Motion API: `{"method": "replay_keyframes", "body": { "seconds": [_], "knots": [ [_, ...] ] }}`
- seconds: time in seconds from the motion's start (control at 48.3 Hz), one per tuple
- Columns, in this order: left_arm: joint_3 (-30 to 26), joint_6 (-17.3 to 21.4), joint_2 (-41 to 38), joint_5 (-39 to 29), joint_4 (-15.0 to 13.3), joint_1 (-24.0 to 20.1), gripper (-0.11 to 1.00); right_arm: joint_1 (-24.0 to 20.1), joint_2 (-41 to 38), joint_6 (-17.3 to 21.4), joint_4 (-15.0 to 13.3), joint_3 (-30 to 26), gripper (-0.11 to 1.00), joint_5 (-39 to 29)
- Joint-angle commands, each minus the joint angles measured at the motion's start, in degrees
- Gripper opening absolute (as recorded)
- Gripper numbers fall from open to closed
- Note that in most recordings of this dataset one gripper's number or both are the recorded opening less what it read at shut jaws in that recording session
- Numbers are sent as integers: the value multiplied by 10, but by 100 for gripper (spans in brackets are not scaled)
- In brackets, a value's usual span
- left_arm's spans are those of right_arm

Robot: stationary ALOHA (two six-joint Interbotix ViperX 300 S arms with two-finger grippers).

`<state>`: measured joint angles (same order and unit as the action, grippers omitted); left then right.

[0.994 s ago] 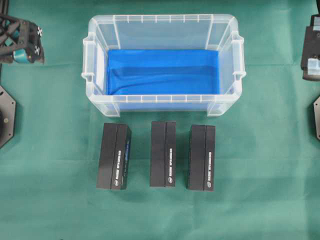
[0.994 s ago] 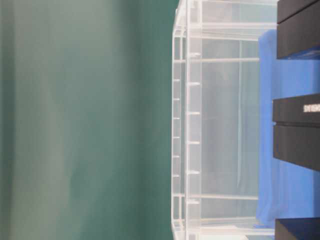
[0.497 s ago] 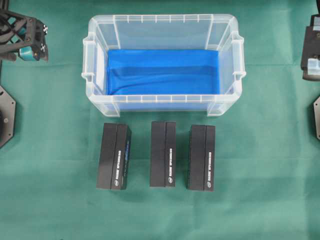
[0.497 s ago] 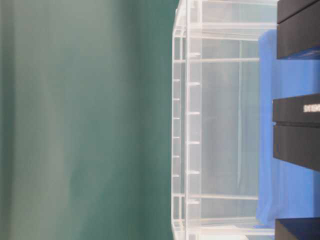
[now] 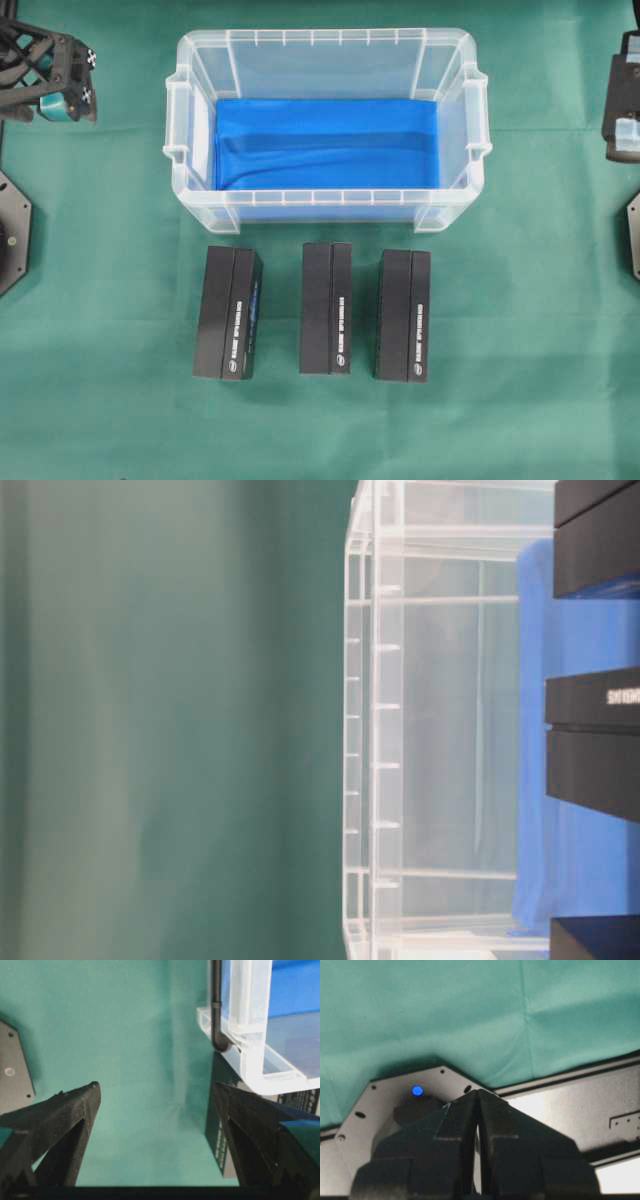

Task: Take the box out of the case with the left arm.

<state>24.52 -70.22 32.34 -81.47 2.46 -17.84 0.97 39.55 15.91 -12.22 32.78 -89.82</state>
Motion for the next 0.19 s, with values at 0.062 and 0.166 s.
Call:
{"method": "replay_keyframes", "body": {
  "seconds": [0.062,0.166],
  "knots": [
    [-10,2,2,2,0,-3,93,1,1,-2,-2,-5,2,-4],
    [-10,2,2,1,0,-3,93,1,1,-1,0,-6,2,-4]
  ]
}}
